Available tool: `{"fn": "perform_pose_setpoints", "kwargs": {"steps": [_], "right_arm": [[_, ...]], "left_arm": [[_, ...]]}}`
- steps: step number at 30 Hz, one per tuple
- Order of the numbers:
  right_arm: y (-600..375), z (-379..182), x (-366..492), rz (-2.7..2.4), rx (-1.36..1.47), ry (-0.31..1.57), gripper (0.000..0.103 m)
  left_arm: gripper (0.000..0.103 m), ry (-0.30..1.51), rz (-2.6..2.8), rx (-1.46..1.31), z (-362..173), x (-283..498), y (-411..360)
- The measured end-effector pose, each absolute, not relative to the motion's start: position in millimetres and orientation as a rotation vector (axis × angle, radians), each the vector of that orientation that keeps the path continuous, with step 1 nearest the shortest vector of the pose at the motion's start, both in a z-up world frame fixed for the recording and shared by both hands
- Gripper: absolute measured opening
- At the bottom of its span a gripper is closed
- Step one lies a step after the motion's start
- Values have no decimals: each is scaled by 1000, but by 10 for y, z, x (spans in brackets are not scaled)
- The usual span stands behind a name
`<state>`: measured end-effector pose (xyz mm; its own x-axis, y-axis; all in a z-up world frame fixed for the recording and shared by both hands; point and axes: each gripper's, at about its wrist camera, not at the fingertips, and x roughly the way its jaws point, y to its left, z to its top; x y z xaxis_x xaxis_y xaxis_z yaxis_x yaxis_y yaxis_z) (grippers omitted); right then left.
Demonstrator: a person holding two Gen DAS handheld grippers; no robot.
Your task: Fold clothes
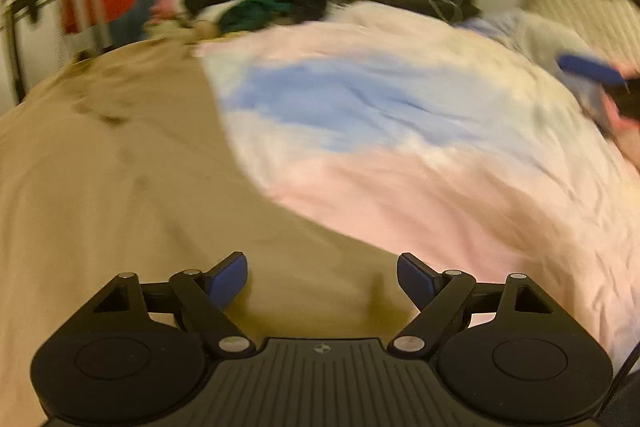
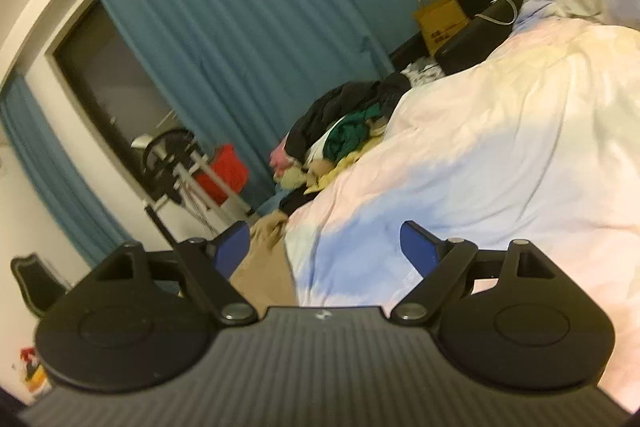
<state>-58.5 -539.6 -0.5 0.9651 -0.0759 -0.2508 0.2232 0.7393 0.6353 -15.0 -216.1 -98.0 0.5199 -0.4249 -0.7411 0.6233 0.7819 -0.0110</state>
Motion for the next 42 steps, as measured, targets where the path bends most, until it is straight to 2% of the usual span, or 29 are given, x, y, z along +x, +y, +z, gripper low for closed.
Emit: {"fn": "perform_pose_setpoints", "kwargs": {"steps": [5, 8, 10, 13, 18, 22, 26, 32, 38, 39, 41, 42], "right_arm": [[-5485, -112, -539, -157, 776, 223, 85], [-5536, -197, -476, -151, 811, 244, 85], [-5527, -248, -436, -151, 816, 261, 85], [-5514, -314, -372, -157, 816, 285, 85], [-5466, -340, -330, -137, 822, 280, 85], [-5304, -238, -377, -121, 741, 220, 85], [-5094, -195, -305, -74, 679, 244, 85], [-4686, -204, -115, 3, 577, 377, 85], [-4354, -271, -28, 35, 494, 475, 84], [-4322, -292, -18, 42, 493, 491, 84], [-4265, -324, -14, 52, 493, 512, 84], [-4240, -331, -13, 56, 491, 518, 84]], "left_arm": [[72, 775, -727, 371, -1198, -287, -2560], [52, 772, -743, 411, -1359, -299, -2725], [29, 808, -736, 397, -1444, -239, -2718], [7, 838, -753, 320, -1459, -151, -2642], [4, 820, -736, 164, -1112, -158, -2281], [4, 809, -740, -61, -719, -176, -1665], [4, 822, -701, -287, -507, -223, -987], [3, 969, -521, -352, -688, -313, -330], [2, 1113, -398, -302, -912, -231, -114], [5, 1105, -403, -301, -908, -223, -124], [17, 1088, -412, -297, -899, -206, -146], [29, 1080, -416, -295, -895, -197, -157]]}}
